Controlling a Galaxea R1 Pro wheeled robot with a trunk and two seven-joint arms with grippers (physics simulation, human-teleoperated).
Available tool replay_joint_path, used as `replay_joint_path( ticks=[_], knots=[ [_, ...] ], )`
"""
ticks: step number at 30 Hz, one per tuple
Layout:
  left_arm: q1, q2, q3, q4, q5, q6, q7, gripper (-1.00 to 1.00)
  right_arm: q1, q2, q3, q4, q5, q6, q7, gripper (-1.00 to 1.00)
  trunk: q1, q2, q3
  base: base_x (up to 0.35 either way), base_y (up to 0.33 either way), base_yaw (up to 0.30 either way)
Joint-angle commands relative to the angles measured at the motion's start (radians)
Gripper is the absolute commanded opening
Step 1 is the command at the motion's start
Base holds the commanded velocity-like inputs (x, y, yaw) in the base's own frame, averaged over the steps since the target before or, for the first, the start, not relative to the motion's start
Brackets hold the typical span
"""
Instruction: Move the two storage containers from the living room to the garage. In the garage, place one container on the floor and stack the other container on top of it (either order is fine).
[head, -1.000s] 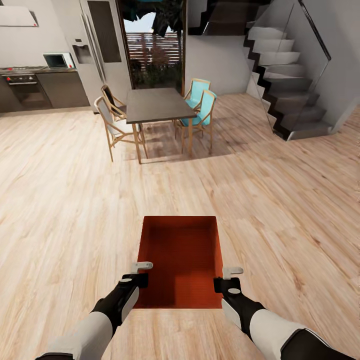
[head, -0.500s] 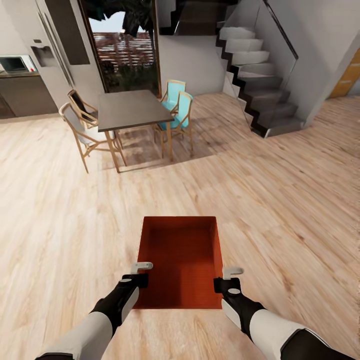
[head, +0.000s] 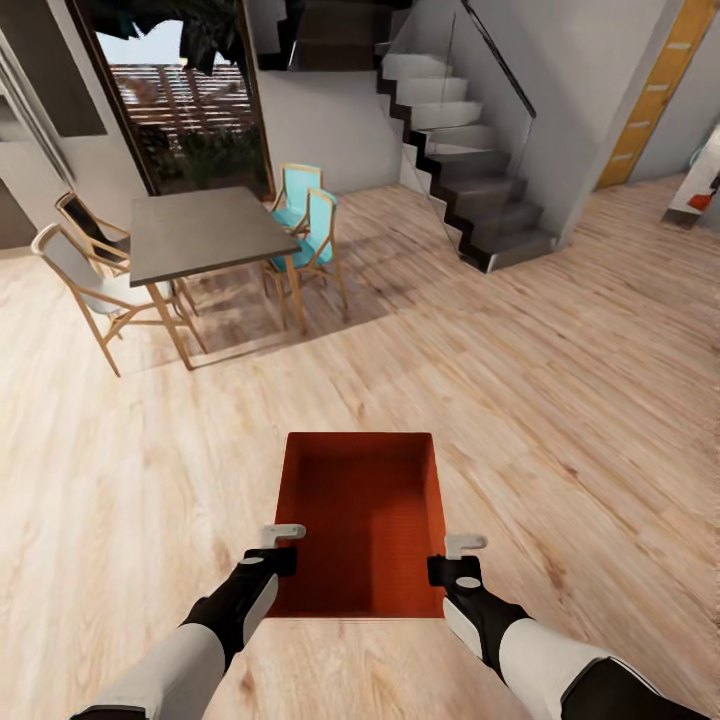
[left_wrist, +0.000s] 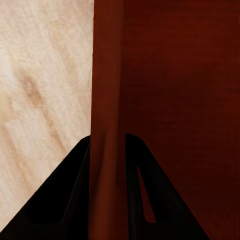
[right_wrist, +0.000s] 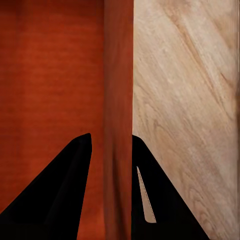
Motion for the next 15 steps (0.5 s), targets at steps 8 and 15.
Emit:
replay_joint_path(
  ticks=[8, 15],
  knots=[
    [-0.001, 0.012, 0.007, -0.065, 0.006, 0.006, 0.004, -1.0, 0.0, 0.001, 0.028, 0.038, -0.015, -0.001, 0.0, -1.0, 0.001, -0.001, -0.001, 0.322, 0.0, -0.254],
    [-0.001, 0.012, 0.007, -0.065, 0.006, 0.006, 0.004, -1.0, 0.0, 0.0, 0.028, 0.038, -0.015, -0.001, 0.0, -1.0, 0.001, -0.001, -0.001, 0.322, 0.0, -0.254]
  ],
)
